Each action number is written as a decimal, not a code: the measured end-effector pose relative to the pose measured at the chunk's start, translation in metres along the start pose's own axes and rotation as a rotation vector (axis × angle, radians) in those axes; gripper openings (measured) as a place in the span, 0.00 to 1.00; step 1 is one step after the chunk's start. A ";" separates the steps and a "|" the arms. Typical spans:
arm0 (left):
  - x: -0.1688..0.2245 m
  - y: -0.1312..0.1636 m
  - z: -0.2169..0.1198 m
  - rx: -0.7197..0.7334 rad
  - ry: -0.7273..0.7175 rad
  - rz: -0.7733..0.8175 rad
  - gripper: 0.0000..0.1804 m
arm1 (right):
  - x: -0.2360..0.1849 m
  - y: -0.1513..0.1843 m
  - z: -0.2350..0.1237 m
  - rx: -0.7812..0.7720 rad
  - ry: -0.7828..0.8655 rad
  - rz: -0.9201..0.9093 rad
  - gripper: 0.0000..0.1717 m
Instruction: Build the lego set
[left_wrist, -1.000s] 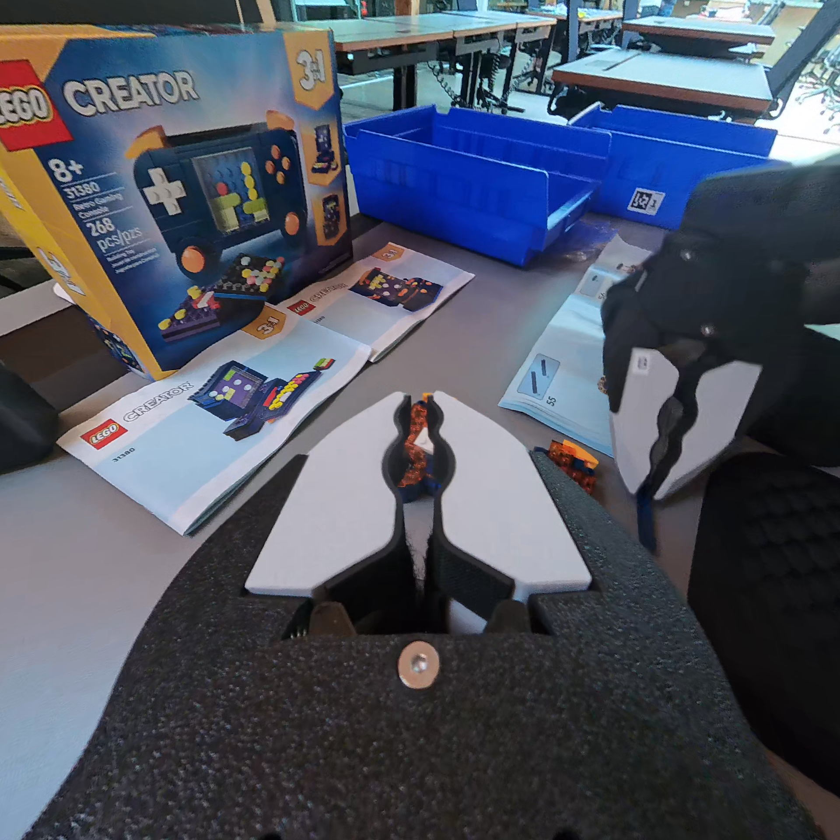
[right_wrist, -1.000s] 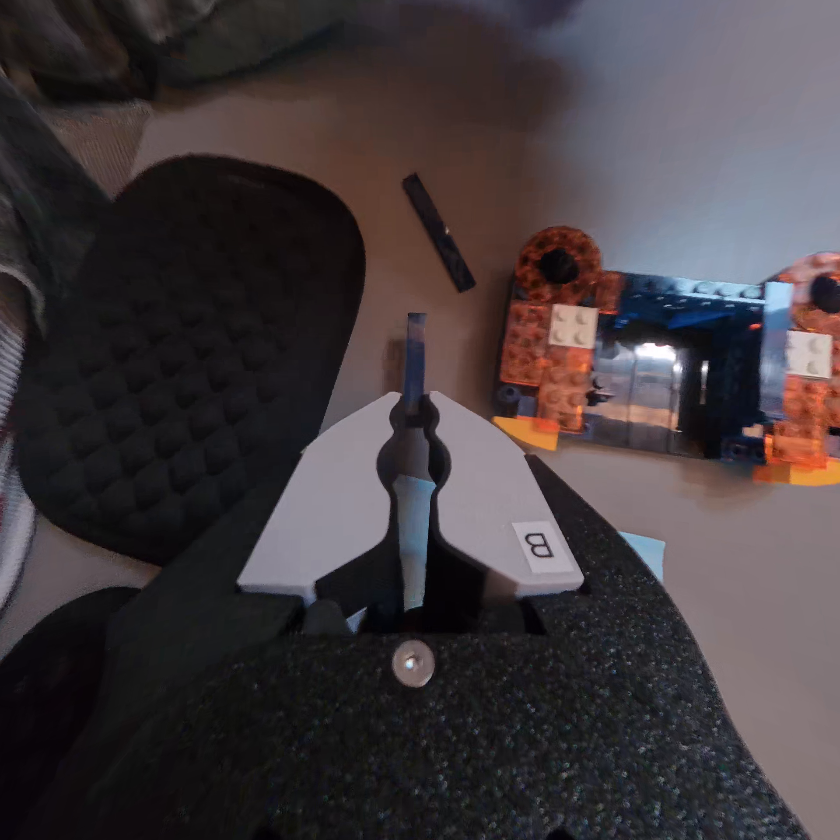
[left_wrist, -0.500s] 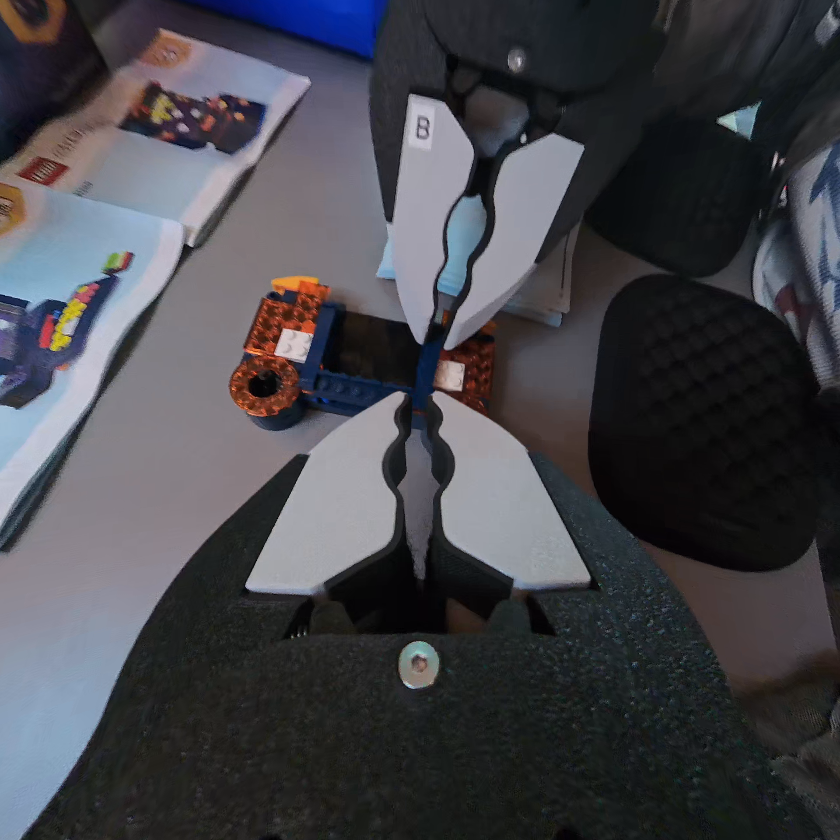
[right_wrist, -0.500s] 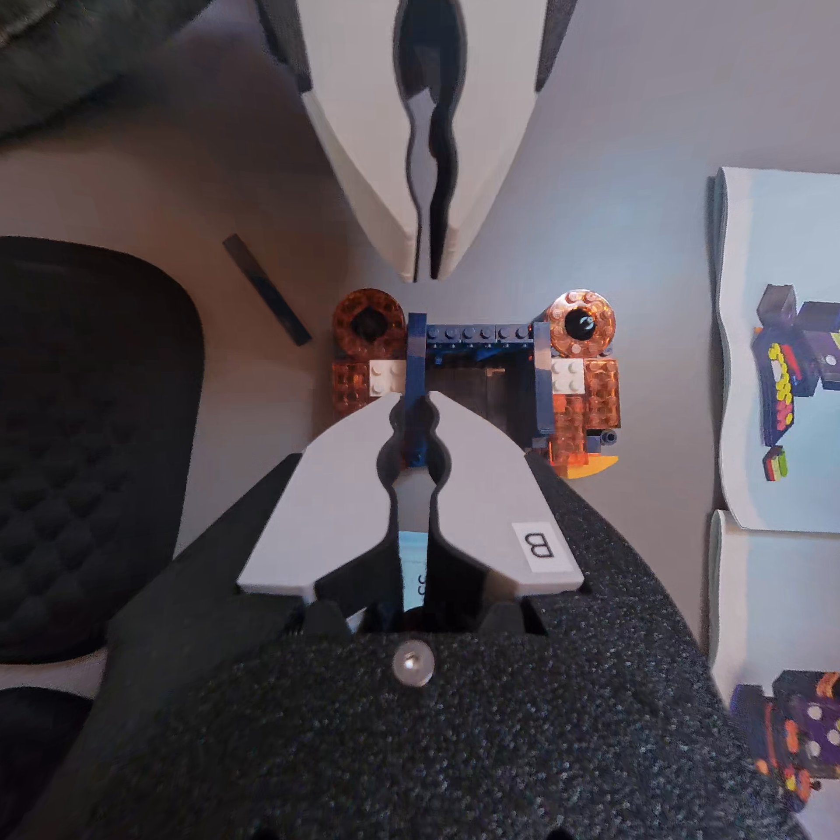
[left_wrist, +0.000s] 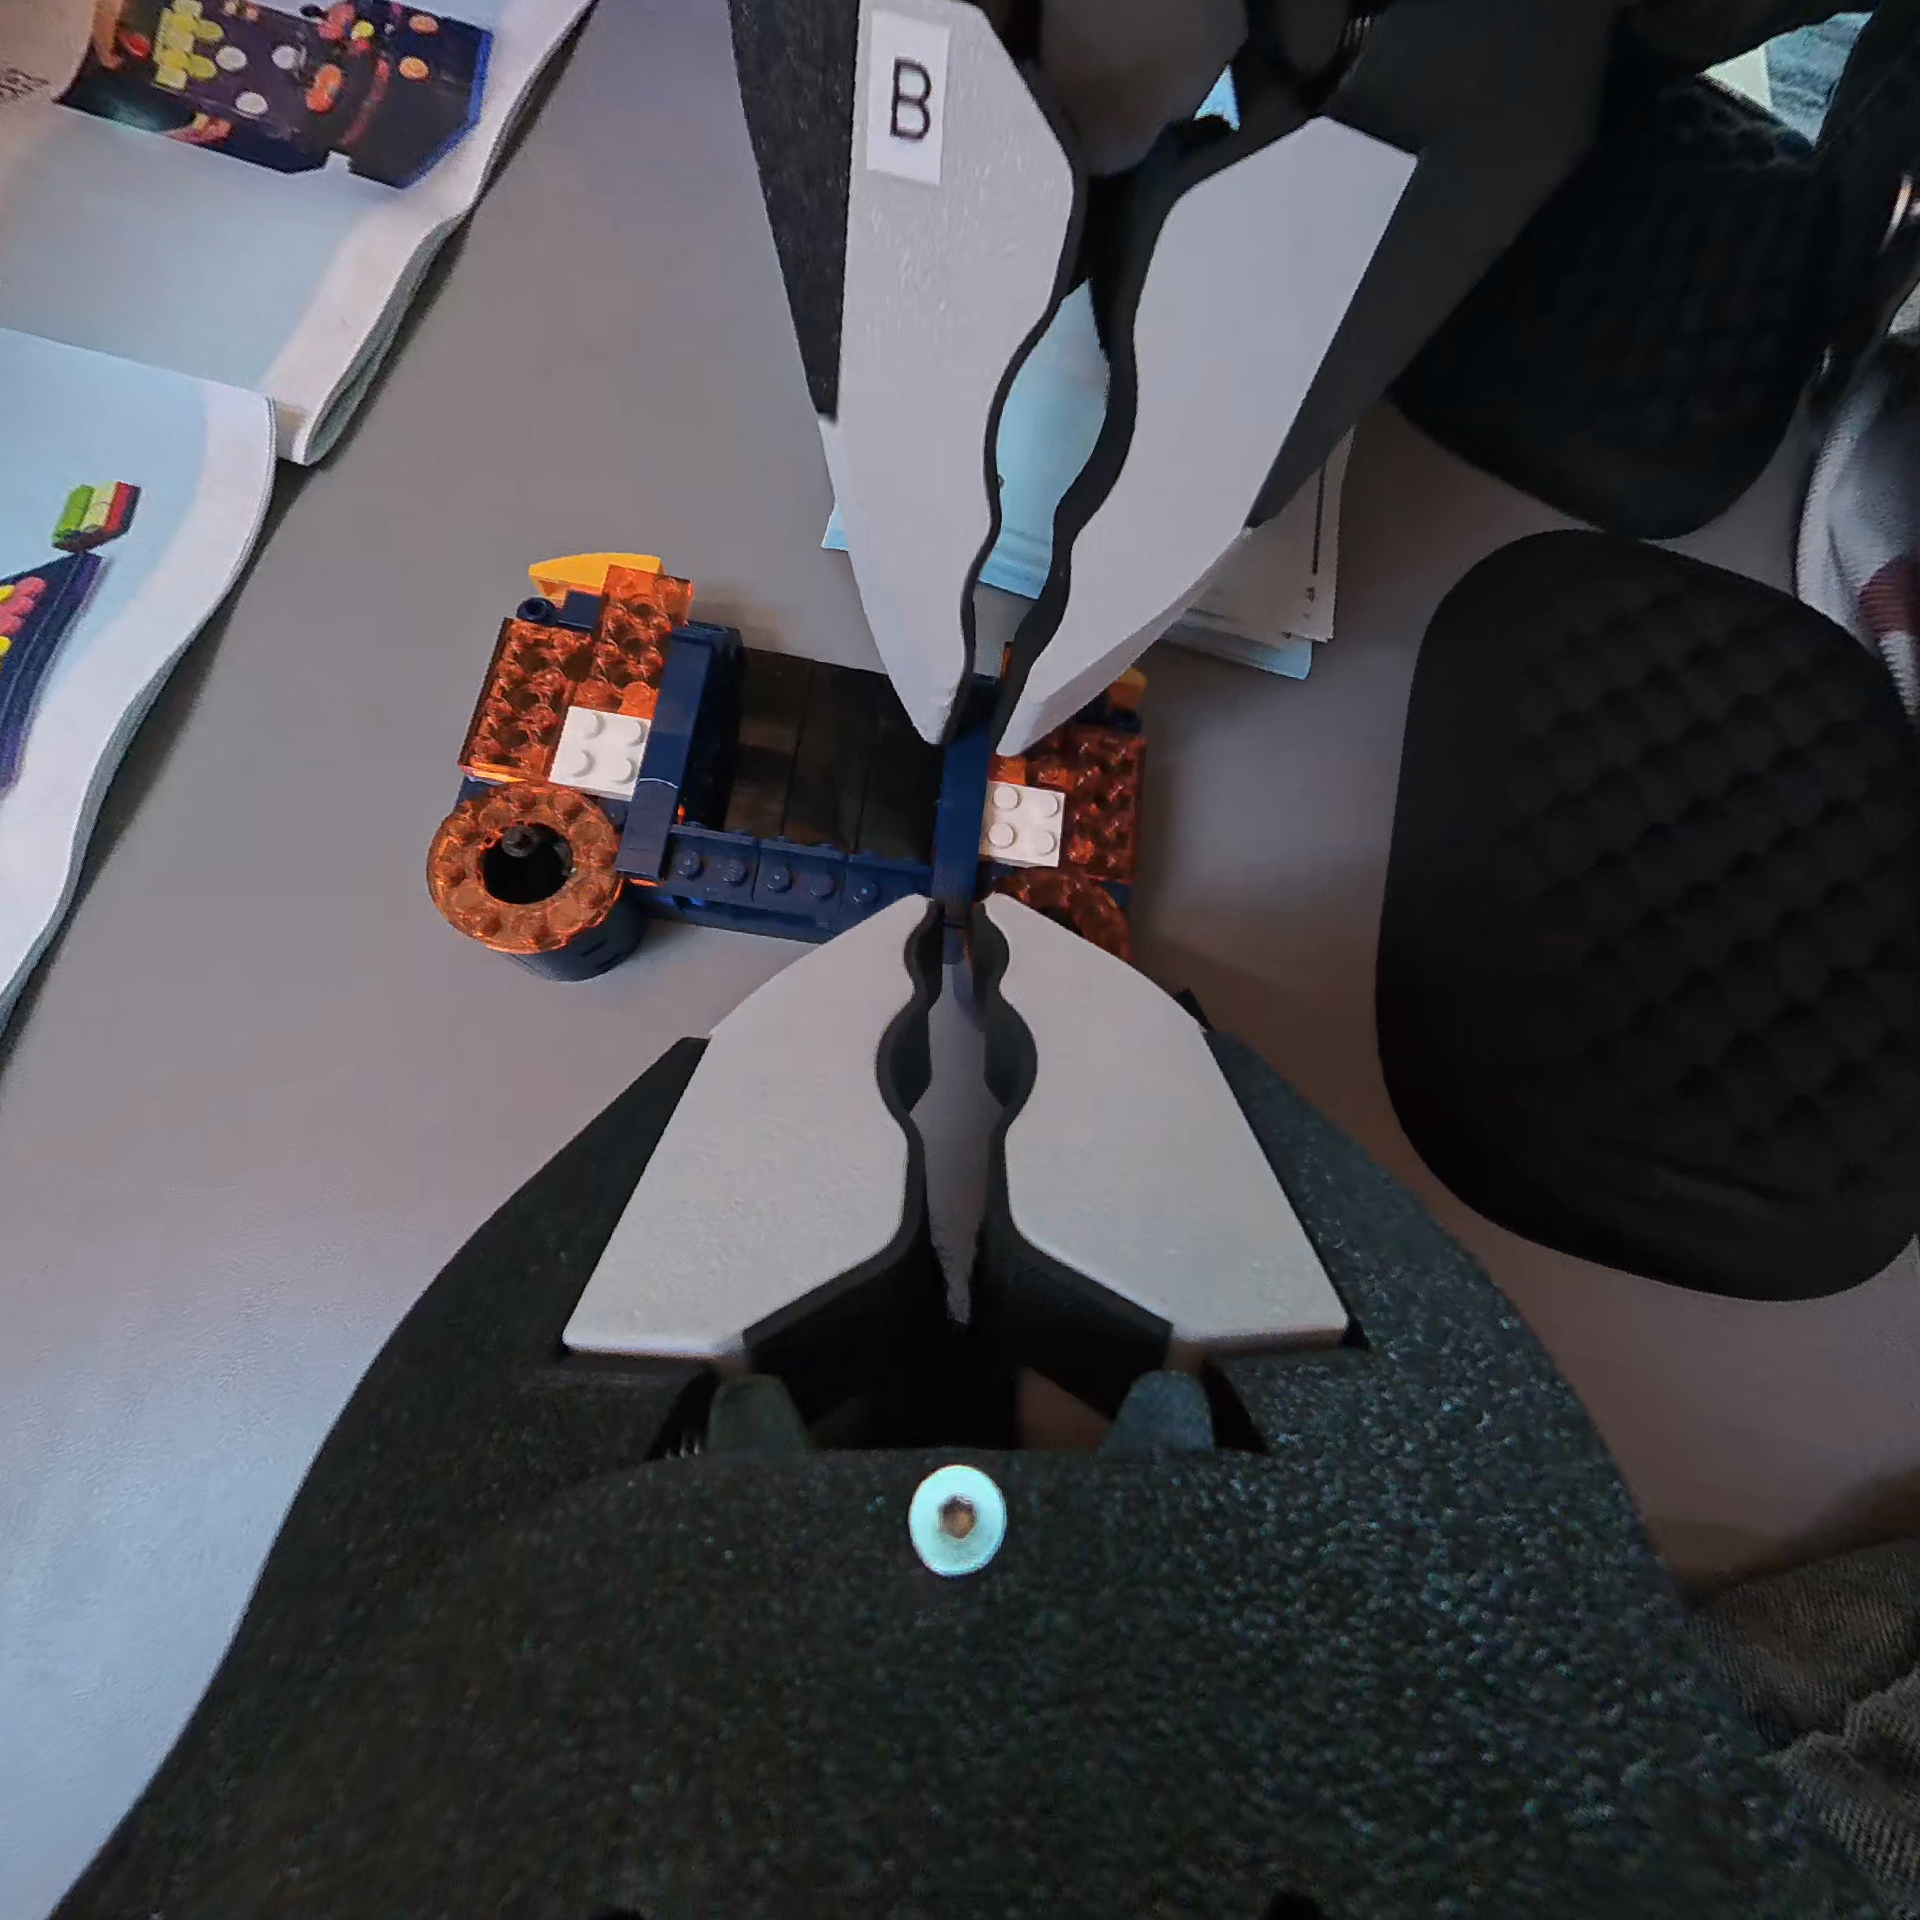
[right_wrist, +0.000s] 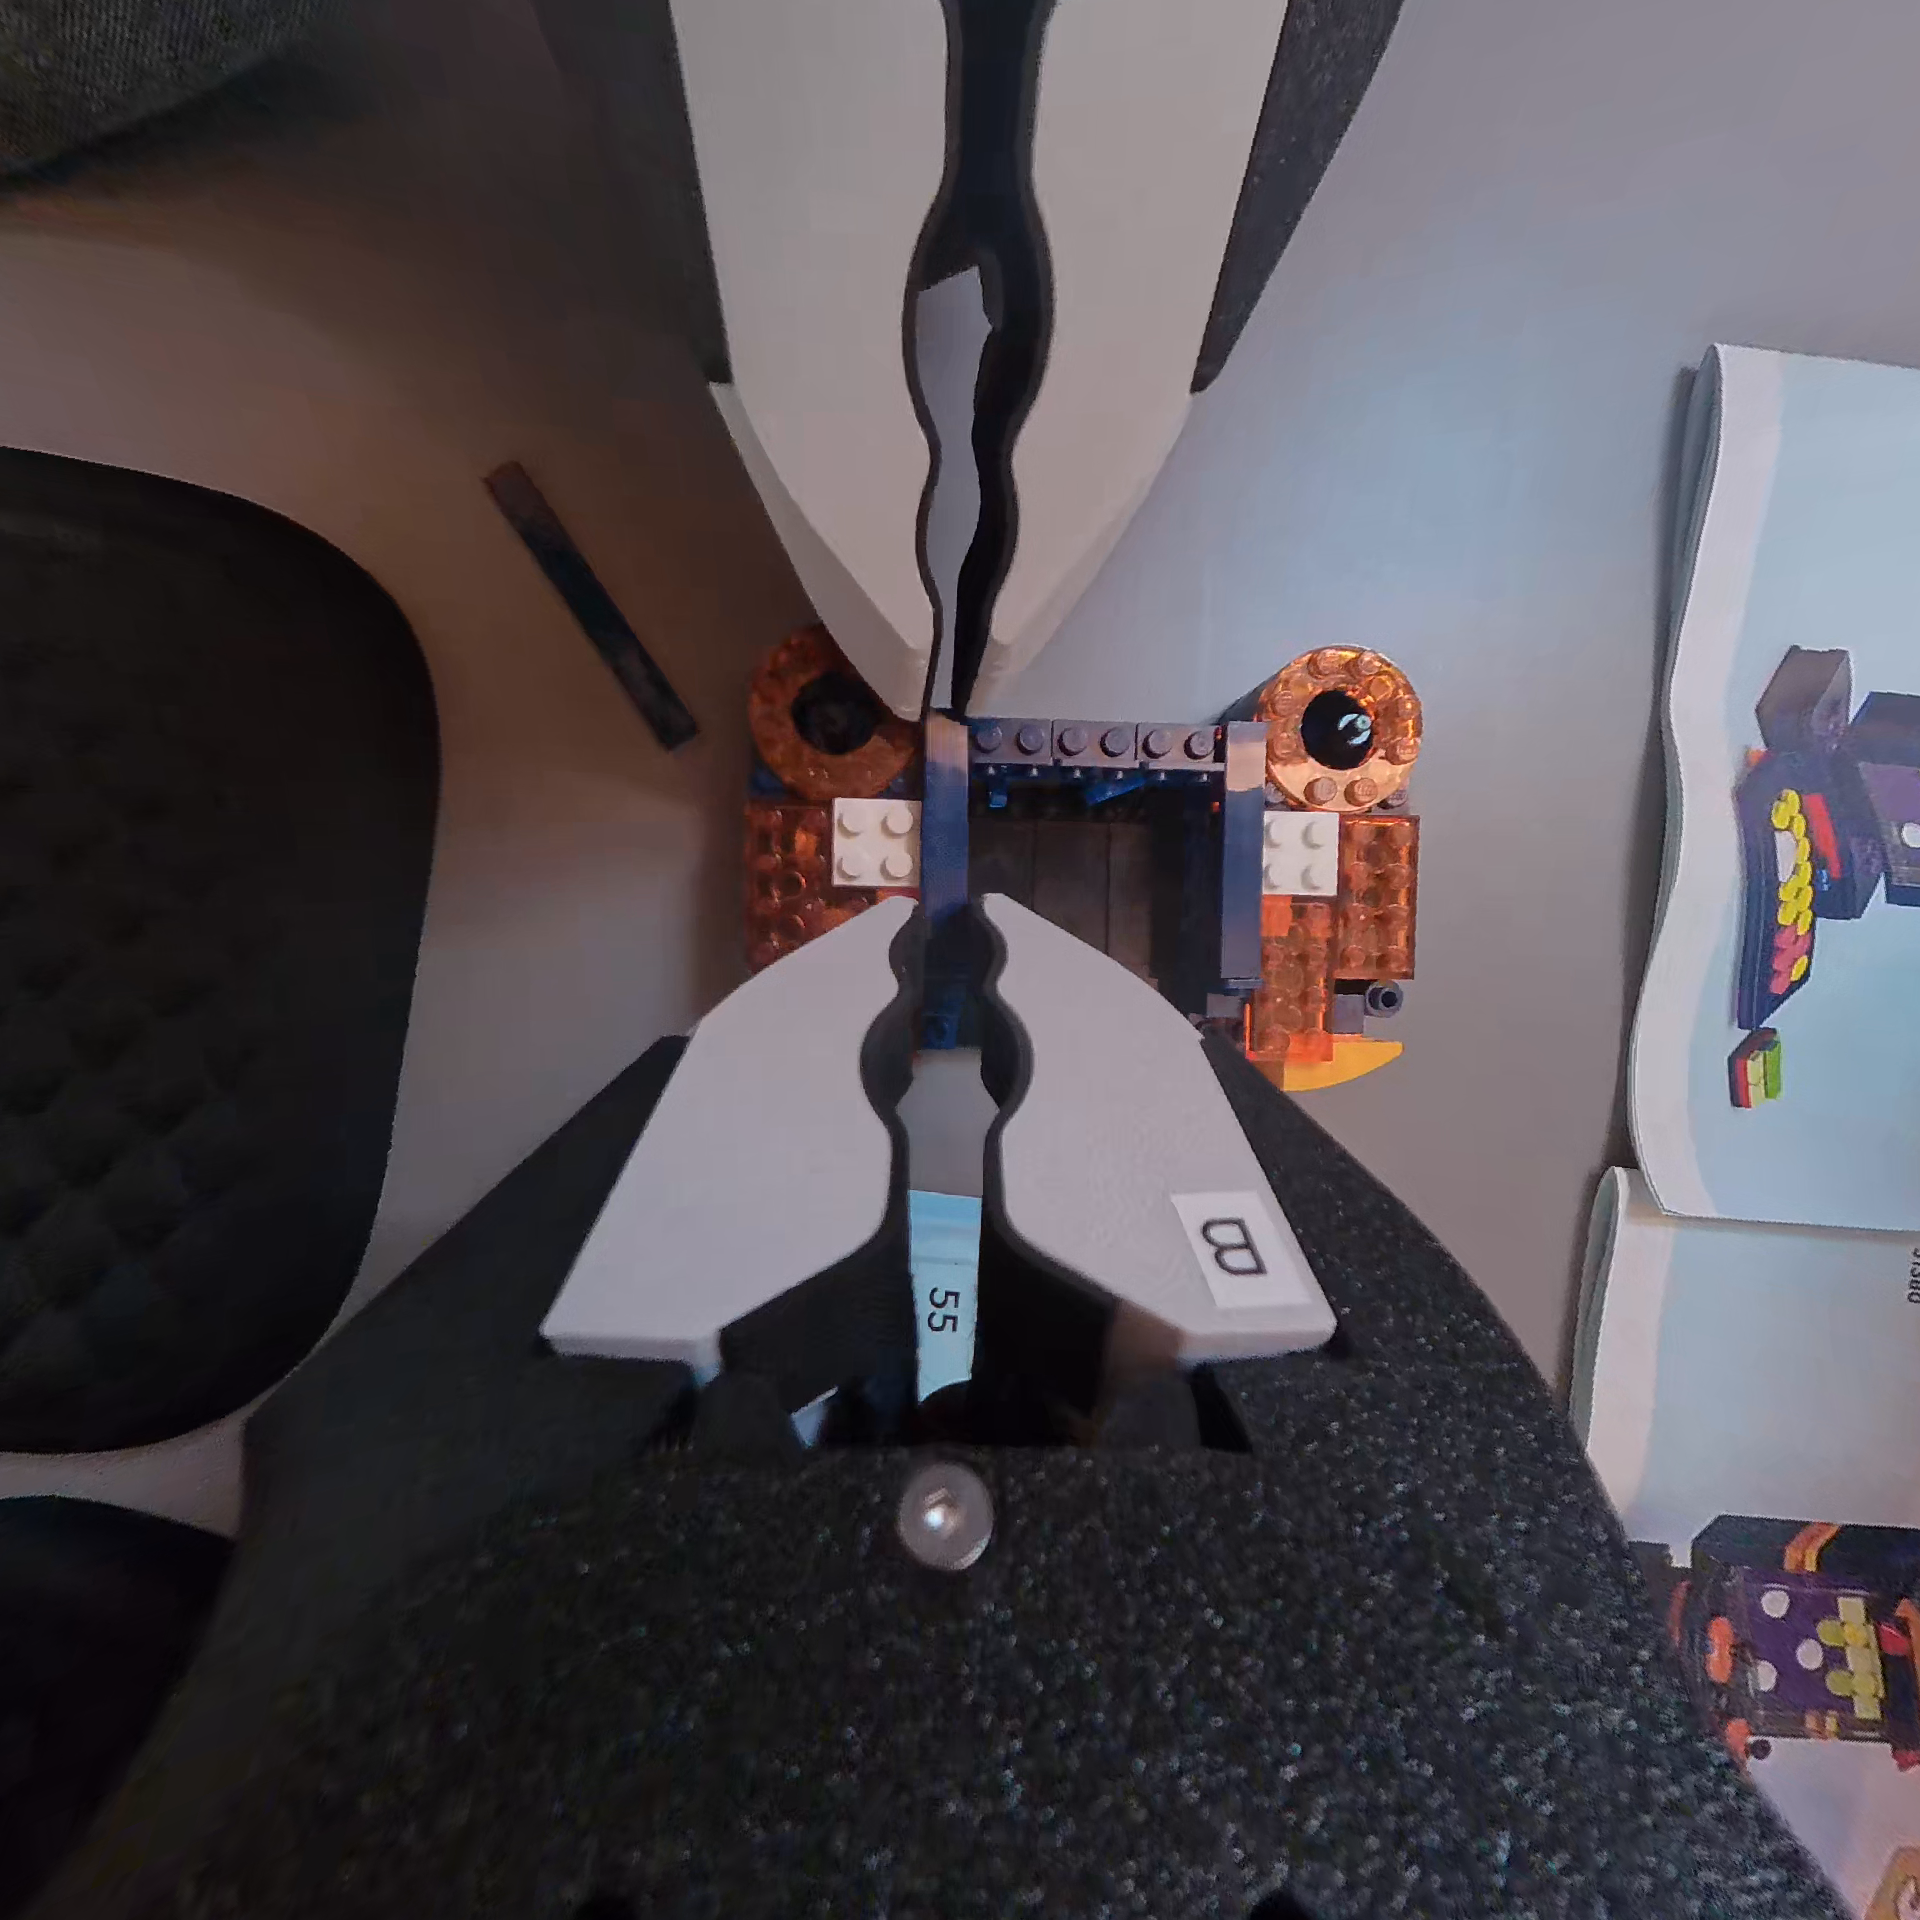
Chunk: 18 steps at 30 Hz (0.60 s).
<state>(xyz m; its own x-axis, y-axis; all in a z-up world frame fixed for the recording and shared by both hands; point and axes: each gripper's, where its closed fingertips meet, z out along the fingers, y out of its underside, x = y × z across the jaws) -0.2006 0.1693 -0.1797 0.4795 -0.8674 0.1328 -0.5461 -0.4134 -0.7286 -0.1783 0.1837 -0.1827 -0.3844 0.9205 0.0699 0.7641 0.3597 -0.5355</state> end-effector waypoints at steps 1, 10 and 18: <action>0.000 0.000 0.000 -0.003 0.001 0.000 0.02 | 0.000 0.000 0.000 0.003 0.000 0.003 0.05; -0.001 -0.003 -0.007 0.021 -0.016 0.002 0.02 | 0.014 -0.006 -0.026 0.176 -0.070 0.111 0.00; -0.002 -0.011 -0.004 0.051 -0.028 0.025 0.02 | 0.002 -0.003 -0.009 0.125 -0.081 0.018 0.00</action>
<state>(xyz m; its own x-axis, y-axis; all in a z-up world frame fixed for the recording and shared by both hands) -0.1977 0.1743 -0.1692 0.4854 -0.8691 0.0954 -0.5230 -0.3760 -0.7649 -0.1763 0.1857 -0.1731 -0.4153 0.9097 -0.0060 0.7031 0.3168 -0.6367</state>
